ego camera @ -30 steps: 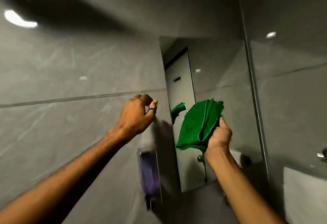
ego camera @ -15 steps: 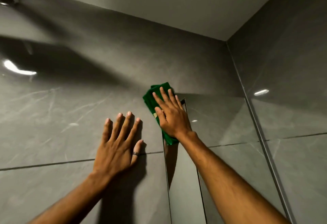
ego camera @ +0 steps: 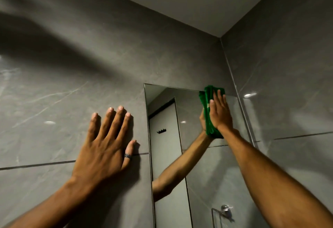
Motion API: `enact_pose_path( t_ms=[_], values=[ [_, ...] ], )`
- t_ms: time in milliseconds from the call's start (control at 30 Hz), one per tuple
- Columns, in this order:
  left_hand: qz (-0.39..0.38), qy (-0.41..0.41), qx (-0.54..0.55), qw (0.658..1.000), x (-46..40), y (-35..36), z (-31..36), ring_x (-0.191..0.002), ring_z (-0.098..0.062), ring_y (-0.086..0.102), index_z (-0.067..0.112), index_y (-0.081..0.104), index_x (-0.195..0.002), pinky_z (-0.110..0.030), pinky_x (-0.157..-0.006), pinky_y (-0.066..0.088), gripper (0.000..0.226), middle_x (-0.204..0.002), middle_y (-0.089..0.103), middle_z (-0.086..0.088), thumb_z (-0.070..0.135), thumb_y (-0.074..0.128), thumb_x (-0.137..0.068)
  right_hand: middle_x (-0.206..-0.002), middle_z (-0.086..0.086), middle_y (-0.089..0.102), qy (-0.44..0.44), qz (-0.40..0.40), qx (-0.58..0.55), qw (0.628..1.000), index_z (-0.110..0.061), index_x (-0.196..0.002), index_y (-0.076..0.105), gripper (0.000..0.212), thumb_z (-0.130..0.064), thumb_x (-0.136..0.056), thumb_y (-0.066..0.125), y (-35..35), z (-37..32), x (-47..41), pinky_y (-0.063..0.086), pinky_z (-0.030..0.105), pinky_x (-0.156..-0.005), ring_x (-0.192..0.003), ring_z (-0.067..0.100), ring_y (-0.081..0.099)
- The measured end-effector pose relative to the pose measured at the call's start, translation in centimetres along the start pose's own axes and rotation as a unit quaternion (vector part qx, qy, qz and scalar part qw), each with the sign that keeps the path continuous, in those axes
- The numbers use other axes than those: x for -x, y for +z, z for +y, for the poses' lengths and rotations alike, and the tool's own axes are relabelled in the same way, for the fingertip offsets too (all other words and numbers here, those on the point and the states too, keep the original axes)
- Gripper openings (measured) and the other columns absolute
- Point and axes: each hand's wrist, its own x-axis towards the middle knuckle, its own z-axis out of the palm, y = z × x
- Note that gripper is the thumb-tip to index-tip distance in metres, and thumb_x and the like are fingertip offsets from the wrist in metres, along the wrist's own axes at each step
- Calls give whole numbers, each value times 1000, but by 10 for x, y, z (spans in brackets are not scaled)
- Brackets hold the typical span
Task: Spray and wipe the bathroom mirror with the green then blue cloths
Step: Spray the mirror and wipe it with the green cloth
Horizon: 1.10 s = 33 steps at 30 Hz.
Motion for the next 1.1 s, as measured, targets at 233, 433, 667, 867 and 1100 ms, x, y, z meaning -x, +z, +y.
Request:
enact_pose_path(
  t_ms=[233, 433, 667, 867, 1100],
  values=[
    [33, 1, -6, 999, 0, 2, 1, -152, -43, 27, 4, 36, -153, -63, -121, 23, 77, -163, 29, -22, 51, 30, -93, -169, 2, 9, 112, 22, 8, 993, -22, -159, 14, 54, -35, -107, 17, -18, 55, -11, 4, 41, -127, -156, 24, 6],
    [30, -3, 5, 1000, 1, 2, 1, -152, -43, 26, 4, 35, -153, -65, -120, 28, 77, -164, 28, -23, 52, 28, -95, -169, 8, 7, 228, 27, 8, 973, -19, -160, 9, 56, -34, -107, 16, -18, 60, 7, 5, 46, -126, -155, 30, 8],
    [20, 4, 15, 1000, 1, -1, 1, -155, -42, 17, 4, 28, -156, -65, -123, 21, 78, -166, 21, -23, 53, 23, -96, -169, 2, 5, 65, 11, 25, 998, -26, -159, 10, 56, -42, -106, 18, 14, -26, 43, 6, 43, -127, -156, 25, 3],
    [18, 4, 17, 1000, 2, 2, 1, -157, -40, 13, 5, 22, -158, -62, -126, 12, 77, -168, 18, -21, 53, 23, -98, -169, -1, 2, -96, -33, 16, 995, -30, -158, 9, 59, -45, -101, 16, 27, -134, 73, -1, 45, -127, -156, 21, -2],
    [17, -5, 41, 999, 40, 7, 18, -159, -38, 7, 3, 15, -160, -59, -128, 9, 78, -171, 9, -20, 51, 27, -99, -169, 0, 0, -231, -73, 34, 970, -30, -159, 10, 61, -45, -103, 29, 40, -181, 171, 4, 50, -126, -157, 23, -5]
  ],
)
